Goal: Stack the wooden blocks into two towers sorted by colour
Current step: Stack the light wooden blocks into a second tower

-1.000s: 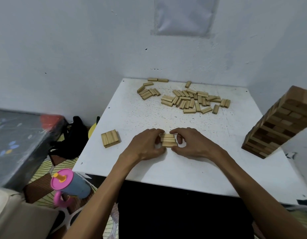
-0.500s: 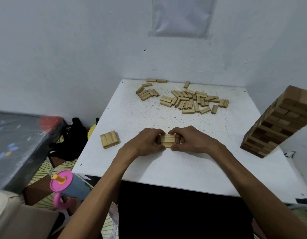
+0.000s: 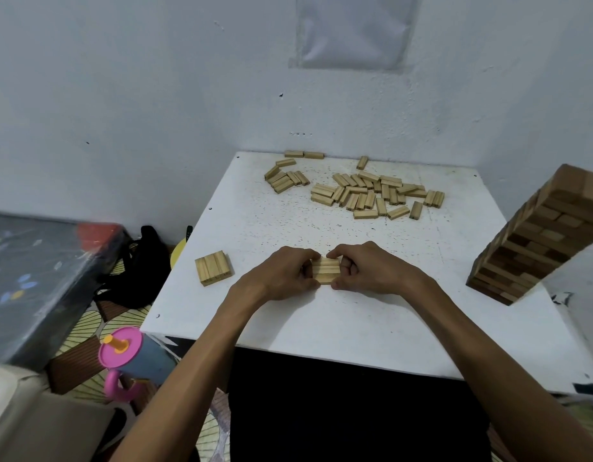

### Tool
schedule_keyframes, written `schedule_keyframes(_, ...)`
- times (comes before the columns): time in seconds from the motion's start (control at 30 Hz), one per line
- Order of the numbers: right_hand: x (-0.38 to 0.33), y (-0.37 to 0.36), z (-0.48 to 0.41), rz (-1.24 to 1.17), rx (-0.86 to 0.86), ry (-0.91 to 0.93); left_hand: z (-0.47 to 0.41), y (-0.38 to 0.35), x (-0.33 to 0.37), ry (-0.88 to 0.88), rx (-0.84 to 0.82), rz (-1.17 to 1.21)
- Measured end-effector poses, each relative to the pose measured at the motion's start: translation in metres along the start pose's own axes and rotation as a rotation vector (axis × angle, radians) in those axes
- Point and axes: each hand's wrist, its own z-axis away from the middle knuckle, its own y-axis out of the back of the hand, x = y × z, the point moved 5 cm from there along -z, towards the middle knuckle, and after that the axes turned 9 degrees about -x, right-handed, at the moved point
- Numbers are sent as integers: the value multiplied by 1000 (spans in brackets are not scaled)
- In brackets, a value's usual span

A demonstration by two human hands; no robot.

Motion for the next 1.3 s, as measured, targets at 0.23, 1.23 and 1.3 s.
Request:
schedule_keyframes(0.23,-1,1,-1,48,-44,-20,1,-2,2,26,-42,-20)
schedule_keyframes(1.23,2,1,-4,123,-68,-14,4,2,-6,-65,174,-29)
schedule_keyframes(1.3,1,1,-4,134,-70,-15,5,3,-5,-69,178,-28)
